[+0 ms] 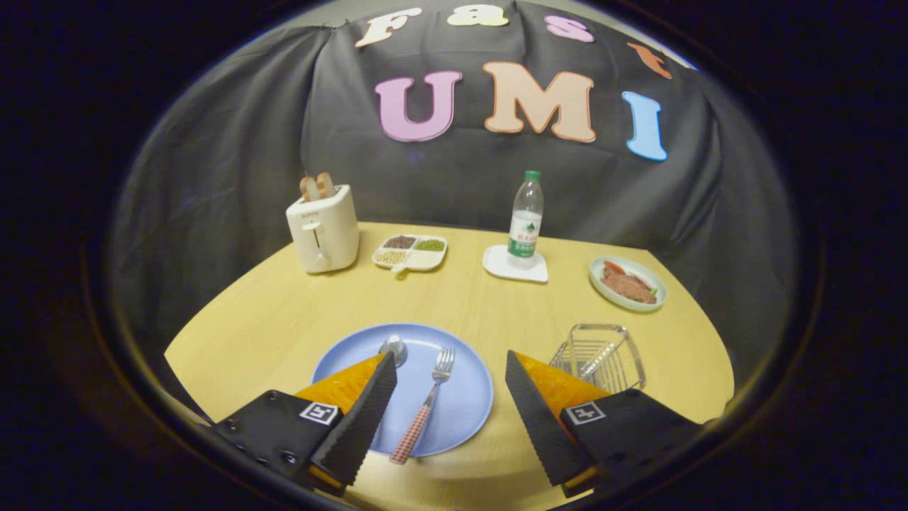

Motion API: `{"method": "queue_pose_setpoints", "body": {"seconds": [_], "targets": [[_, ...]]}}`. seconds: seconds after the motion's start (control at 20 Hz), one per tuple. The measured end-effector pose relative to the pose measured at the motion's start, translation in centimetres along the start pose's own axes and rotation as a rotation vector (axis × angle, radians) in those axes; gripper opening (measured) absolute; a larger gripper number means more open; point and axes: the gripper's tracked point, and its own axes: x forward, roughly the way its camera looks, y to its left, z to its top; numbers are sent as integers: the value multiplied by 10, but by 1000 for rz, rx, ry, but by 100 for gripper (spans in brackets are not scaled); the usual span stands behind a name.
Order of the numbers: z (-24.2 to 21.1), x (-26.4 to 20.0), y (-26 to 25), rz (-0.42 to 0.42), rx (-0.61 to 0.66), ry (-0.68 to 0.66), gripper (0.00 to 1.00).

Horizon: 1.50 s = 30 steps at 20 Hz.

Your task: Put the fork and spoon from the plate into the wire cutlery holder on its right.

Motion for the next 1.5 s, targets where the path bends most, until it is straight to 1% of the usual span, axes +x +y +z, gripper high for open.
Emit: {"method": "queue_pose_setpoints", "body": {"seconds": [0.15, 0.25, 0.45, 0.55, 0.85, 0.95, 1.1, 1.15, 1.25, 1.5], "targets": [[-25, 12, 6, 3, -56, 79, 99], [-33, 15, 11, 7, -79, 109, 99], [-55, 25, 14, -1, -111, 188, 99], [-65, 27, 18, 16, -108, 227, 99], [-76, 31, 27, 22, -114, 286, 54], [-75, 31, 24, 8, -118, 293, 39], [-77, 29, 25, 22, -102, 328, 16], [-76, 29, 24, 21, -99, 335, 16], [-76, 28, 22, 25, -92, 360, 10], [-53, 18, 15, 67, -84, 374, 10]]}}
